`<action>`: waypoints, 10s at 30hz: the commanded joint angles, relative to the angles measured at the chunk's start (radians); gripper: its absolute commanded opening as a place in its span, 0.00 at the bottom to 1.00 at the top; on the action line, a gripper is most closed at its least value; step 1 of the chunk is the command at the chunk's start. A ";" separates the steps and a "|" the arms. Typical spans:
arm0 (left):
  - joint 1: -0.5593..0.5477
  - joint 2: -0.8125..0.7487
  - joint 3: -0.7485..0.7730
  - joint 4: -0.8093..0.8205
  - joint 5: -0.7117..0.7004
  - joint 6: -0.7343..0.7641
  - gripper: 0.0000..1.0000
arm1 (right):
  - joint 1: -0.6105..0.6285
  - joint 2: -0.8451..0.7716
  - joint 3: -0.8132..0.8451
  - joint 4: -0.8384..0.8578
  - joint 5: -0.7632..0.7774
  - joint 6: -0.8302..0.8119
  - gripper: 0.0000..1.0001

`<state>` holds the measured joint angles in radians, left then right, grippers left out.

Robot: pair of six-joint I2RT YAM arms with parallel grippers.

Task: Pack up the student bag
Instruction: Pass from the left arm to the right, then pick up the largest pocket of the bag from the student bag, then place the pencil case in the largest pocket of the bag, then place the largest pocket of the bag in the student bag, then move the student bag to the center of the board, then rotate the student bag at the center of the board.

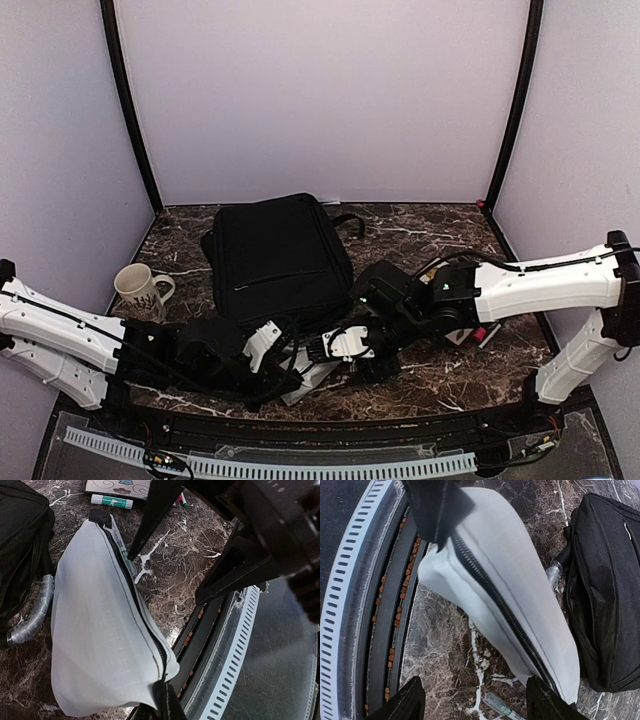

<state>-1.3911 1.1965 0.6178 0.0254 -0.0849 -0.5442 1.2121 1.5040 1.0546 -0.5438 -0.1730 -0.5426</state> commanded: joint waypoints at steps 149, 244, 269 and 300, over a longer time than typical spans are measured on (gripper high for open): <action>0.397 0.470 1.125 -0.644 -0.364 0.828 0.00 | -0.136 0.313 0.243 0.607 0.480 -0.428 0.03; 0.379 0.325 0.428 -0.235 -0.045 0.409 0.54 | -0.464 0.164 0.040 0.132 -0.064 0.220 0.53; 0.321 -0.009 0.019 -0.234 -0.184 0.062 0.55 | -0.712 0.572 0.505 0.042 -0.209 0.309 0.53; 0.492 0.395 0.079 0.196 -0.078 0.030 0.37 | -0.526 0.605 0.707 0.104 -0.323 0.289 0.50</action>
<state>-0.9070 1.5589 0.6617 0.1543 -0.2089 -0.5114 0.6453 1.9926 1.6619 -0.4515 -0.4679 -0.2272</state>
